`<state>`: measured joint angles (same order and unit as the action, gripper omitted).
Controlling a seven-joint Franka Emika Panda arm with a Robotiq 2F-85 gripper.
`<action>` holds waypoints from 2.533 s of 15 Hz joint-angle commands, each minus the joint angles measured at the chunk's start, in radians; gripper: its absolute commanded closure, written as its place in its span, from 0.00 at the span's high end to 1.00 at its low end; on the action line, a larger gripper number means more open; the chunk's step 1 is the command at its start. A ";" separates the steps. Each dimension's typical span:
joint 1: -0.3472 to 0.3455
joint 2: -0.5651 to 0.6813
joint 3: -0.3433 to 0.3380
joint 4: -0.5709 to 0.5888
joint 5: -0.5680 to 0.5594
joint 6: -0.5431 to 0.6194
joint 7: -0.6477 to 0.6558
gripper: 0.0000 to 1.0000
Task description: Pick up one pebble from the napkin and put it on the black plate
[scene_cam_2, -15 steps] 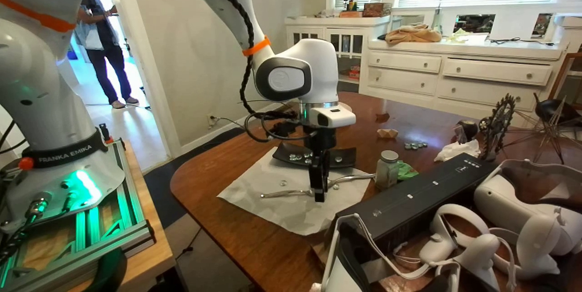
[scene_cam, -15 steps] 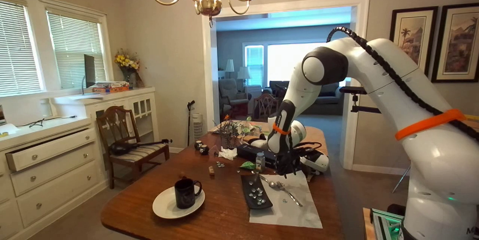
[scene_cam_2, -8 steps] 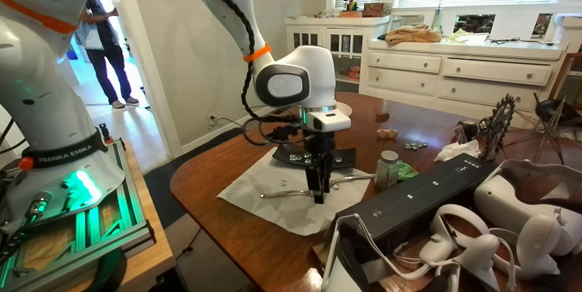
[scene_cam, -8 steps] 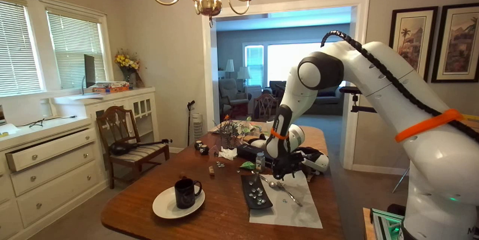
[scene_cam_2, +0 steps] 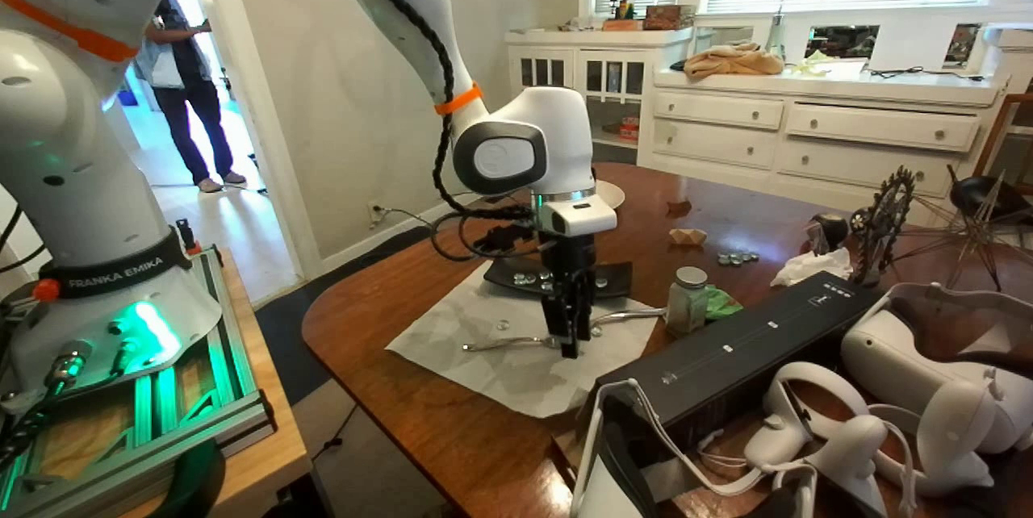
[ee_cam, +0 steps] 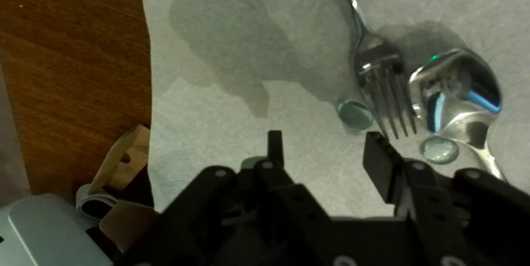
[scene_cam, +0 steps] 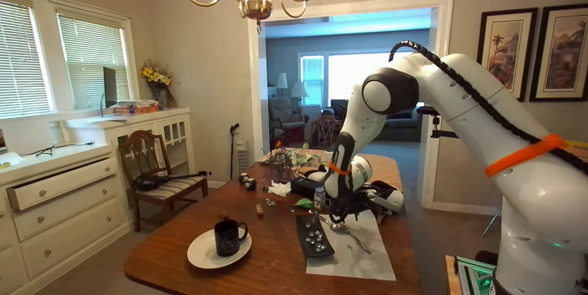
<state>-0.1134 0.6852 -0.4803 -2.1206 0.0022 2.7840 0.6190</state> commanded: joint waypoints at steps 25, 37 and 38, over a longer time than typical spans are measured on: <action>0.077 0.063 -0.031 -0.007 0.063 0.079 0.053 0.53; 0.118 0.038 -0.091 -0.056 0.102 0.111 0.177 0.45; 0.123 0.037 -0.095 -0.064 0.103 0.124 0.186 0.40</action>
<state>-0.0247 0.7373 -0.5521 -2.1340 0.0799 2.8538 0.7669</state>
